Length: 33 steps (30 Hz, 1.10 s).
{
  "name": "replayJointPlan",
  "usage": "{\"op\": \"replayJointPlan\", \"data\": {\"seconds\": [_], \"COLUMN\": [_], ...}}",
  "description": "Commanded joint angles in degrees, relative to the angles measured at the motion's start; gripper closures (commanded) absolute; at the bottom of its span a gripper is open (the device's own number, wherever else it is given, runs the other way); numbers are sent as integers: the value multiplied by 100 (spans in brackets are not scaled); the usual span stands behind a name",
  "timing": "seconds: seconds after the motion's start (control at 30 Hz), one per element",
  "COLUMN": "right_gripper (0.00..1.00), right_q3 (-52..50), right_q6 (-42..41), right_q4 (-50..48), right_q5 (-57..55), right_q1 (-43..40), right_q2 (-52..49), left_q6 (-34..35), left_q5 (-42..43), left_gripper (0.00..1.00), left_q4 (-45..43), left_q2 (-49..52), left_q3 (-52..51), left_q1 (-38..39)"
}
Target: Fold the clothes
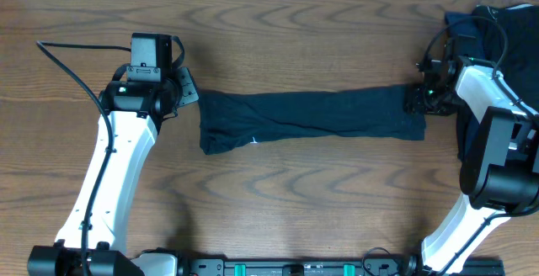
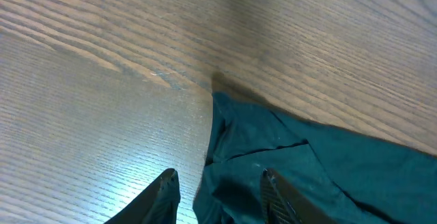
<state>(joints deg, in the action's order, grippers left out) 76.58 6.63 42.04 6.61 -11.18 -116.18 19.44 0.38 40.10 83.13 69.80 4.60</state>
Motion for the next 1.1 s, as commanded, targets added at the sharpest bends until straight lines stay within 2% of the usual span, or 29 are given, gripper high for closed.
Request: {"op": "replayJointPlan", "data": {"seconds": [0.0,0.07,0.17,0.3,0.4,0.5,0.7,1.07], "right_gripper": [36,35,42,71,76,99,99,99], "right_q3": [-197,-197,-201,-225,-269,-282,-11,1725], "right_q6": [31,31,28,31,31,28,26,-131], "right_q4": [-4,-4,-4,-13,-55,-72,13,1692], "right_q5": [-31,-35,-35,-37,-37,-37,-42,-24], "right_q1": [7,7,7,4,7,7,-37,-42], "right_q2": [-149,-149,-149,-149,-149,-149,-146,-146], "left_q6": [-76,-76,-76,-76,-76,-76,-74,0], "left_q5": [-109,-109,-109,-109,-111,-109,-107,-107], "left_gripper": [59,59,59,59,59,59,59,59], "left_q4": [13,13,17,22,24,20,22,212], "left_q2": [-28,-28,-28,-24,-20,-13,-7,-7], "left_q3": [57,57,57,57,57,57,57,57], "left_q1": [-28,-28,-28,-28,-28,-28,-28,-28]}}
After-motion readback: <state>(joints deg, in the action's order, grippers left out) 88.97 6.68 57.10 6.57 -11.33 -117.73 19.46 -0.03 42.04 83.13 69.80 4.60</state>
